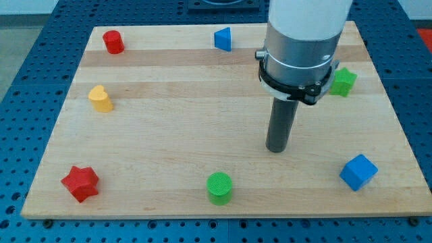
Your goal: Move your arm towards the center
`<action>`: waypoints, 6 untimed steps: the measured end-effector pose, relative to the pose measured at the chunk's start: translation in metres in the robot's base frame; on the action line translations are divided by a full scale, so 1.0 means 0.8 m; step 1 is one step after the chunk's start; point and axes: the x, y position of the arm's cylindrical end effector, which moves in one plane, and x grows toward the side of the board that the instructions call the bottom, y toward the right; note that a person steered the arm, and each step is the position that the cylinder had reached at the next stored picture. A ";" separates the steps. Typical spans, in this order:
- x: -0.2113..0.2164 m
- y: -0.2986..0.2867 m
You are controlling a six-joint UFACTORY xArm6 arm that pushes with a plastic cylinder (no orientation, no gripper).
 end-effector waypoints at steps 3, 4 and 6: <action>-0.067 -0.099; -0.104 -0.154; -0.073 -0.273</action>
